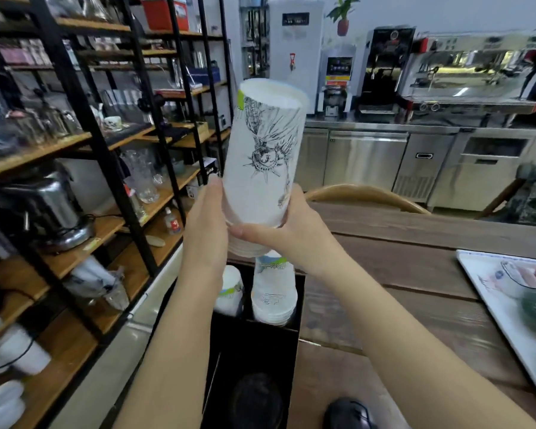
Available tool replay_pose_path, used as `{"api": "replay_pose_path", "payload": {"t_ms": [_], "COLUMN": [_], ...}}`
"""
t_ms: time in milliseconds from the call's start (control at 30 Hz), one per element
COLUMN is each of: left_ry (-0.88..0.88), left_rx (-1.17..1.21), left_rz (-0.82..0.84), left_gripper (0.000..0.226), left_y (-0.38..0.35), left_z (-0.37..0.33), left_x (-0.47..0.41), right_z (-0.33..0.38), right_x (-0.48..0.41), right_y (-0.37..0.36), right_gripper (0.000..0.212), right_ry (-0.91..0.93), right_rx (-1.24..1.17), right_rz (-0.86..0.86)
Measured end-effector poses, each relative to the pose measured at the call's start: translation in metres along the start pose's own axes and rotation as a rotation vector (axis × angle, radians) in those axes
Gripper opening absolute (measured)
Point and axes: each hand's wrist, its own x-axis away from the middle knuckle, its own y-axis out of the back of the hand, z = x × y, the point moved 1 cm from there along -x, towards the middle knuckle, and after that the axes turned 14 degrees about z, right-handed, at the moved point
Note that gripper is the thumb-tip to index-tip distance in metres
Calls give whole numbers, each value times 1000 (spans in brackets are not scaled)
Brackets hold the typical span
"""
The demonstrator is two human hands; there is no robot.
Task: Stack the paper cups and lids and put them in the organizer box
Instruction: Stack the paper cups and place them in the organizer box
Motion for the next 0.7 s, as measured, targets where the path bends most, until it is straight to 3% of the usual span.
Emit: {"api": "replay_pose_path", "payload": {"t_ms": [133,467,533,700], "left_ry": [85,246,259,313], "left_rx": [52,125,145,41], "left_rz": [-28,-27,-34,1], "left_gripper": [50,51,53,91], "left_y": [41,79,81,91], "left_z": [13,105,113,145], "left_x": [-7,-28,-30,-31], "right_z": [4,-68,-77,-90], "right_x": [-21,-61,-64,-65], "right_y": [-39,-102,-104,-105], "right_gripper": [82,72,61,55], "right_ry": [-101,-328,-335,-388], "right_rx": [128,271,265,329], "right_rz": [37,77,65,69]}}
